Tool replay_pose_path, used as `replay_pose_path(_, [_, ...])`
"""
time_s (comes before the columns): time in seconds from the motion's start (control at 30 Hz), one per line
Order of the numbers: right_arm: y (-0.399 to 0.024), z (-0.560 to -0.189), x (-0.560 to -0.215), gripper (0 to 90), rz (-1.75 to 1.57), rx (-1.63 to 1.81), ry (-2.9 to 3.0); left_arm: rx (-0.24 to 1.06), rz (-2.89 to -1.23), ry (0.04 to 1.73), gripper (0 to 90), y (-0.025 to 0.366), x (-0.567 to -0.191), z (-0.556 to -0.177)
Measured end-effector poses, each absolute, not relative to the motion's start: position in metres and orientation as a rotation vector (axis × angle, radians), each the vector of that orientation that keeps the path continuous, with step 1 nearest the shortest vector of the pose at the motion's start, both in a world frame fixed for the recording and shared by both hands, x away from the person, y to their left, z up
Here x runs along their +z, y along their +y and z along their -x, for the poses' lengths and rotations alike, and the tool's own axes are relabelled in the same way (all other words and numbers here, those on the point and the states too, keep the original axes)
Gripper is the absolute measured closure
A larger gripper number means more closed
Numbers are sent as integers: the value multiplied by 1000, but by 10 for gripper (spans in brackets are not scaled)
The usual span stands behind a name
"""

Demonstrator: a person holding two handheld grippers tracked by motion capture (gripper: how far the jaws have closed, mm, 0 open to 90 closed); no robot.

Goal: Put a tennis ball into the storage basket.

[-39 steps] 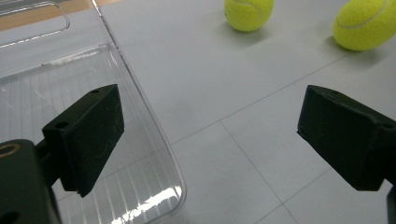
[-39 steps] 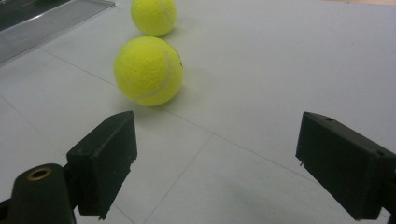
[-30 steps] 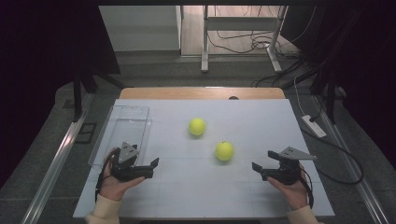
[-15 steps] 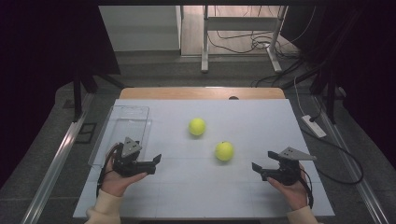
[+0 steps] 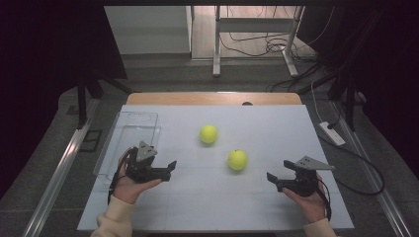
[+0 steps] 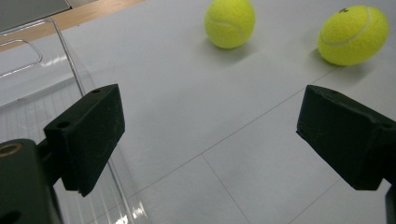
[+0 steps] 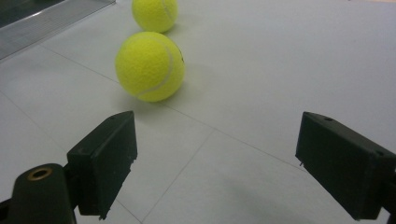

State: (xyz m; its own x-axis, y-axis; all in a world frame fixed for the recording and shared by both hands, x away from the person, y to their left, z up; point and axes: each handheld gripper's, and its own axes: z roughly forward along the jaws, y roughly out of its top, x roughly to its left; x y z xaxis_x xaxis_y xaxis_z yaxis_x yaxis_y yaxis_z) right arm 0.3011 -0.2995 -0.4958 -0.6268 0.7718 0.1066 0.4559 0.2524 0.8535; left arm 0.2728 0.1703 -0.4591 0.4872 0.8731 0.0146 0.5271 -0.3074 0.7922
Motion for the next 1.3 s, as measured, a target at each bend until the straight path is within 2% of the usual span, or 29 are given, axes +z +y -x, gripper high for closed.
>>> replay_pose_path(1.3, [-298, -303, -499, 127, -1119, 1307, 2207, 503, -2042, 1078, 86, 134, -449, -308])
